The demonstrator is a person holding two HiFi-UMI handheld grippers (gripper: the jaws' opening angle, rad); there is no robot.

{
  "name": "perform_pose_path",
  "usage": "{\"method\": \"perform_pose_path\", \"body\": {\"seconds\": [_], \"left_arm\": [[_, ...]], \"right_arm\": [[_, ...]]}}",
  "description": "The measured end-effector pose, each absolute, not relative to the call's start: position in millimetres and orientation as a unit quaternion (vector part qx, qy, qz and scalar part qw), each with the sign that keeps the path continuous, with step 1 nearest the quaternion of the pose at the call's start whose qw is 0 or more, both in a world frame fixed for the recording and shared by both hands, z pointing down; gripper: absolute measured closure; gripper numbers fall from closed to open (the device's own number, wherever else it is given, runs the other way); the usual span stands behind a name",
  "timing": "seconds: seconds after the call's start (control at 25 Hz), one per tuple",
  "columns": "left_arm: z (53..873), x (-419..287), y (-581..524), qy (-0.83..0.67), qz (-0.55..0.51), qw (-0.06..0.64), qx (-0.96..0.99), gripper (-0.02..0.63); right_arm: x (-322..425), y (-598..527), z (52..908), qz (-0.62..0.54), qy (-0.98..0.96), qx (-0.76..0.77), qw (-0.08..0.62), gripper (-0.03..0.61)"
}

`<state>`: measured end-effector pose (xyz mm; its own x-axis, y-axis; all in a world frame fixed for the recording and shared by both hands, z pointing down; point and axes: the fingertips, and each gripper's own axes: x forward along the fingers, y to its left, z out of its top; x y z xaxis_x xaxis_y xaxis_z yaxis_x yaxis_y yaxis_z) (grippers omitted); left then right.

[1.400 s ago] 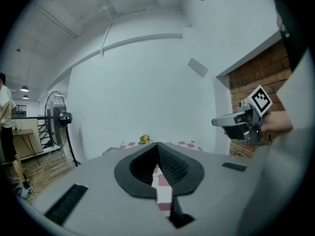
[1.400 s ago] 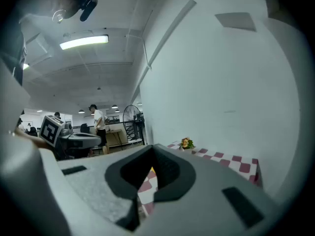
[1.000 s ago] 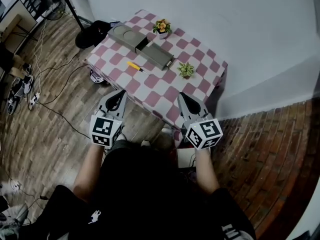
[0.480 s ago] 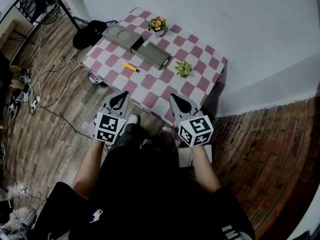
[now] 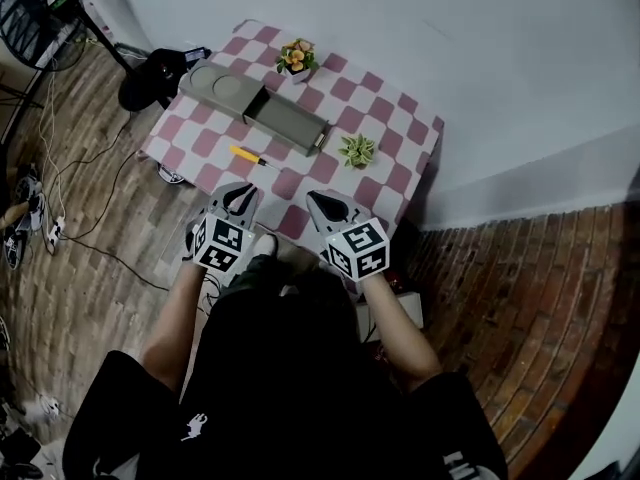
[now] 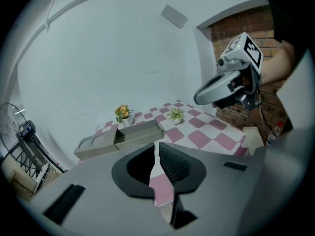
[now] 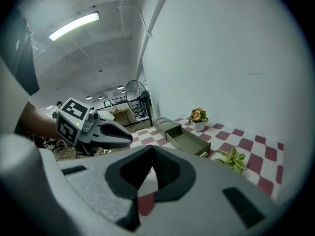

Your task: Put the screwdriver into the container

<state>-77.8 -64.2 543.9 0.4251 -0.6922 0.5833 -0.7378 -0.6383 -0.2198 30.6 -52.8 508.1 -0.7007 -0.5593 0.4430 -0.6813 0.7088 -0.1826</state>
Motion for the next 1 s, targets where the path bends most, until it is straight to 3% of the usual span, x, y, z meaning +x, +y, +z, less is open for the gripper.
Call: {"method": "perform_pose_path", "body": {"seconds": [0.44,1.0], "left_arm": [[631,-102,-146,-0.247,0.495,-0.034,0.832,0.464],[690,-100,-170,-0.060,0.576,-0.082,0.811,0.463]], "right_arm": [[-5,-115,552,0.211,-0.882,0.361,0.218,0.575],[-5,-140,570,0.255,-0.851,0.403,0.221,0.575]]}}
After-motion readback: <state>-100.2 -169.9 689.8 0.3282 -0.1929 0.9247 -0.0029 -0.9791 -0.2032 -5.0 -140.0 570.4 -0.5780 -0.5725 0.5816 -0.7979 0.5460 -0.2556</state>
